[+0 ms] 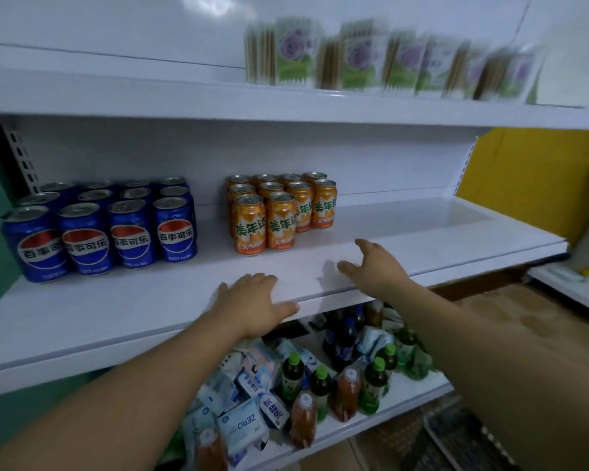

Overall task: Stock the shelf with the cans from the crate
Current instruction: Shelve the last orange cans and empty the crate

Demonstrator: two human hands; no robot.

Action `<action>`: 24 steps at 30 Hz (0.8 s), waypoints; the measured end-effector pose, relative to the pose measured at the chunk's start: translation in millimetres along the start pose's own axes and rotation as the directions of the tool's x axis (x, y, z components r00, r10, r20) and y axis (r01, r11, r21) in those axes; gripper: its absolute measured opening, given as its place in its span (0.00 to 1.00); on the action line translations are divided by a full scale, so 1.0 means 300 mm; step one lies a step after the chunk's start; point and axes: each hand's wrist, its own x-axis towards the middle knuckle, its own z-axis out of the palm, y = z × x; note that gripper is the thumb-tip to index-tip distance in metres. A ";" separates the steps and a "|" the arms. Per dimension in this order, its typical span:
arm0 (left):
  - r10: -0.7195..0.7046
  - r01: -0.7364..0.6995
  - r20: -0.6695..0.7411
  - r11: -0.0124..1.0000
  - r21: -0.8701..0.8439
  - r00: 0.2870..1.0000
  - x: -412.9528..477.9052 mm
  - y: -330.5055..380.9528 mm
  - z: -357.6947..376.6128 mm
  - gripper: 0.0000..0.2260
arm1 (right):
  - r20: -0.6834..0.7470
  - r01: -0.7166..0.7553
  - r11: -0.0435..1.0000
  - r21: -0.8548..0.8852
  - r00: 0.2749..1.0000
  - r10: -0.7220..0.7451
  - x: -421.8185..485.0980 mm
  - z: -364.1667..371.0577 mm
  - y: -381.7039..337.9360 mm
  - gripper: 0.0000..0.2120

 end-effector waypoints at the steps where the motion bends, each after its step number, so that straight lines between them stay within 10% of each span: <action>1: 0.092 -0.092 -0.014 0.996 -0.014 0.996 -0.005 0.069 0.004 0.35 | -0.003 -0.033 0.999 0.002 0.999 0.033 -0.039 -0.026 0.054 0.35; 6: 0.424 -0.417 -0.009 0.885 -0.207 0.906 -0.093 0.413 0.159 0.32 | -0.014 -0.222 0.975 0.003 0.975 0.222 -0.275 -0.056 0.346 0.35; 24: 0.317 -0.073 0.648 0.924 -0.375 0.692 -0.004 0.587 1.375 0.36 | 0.452 -0.633 0.770 -0.079 0.665 0.594 -0.712 0.678 1.117 0.27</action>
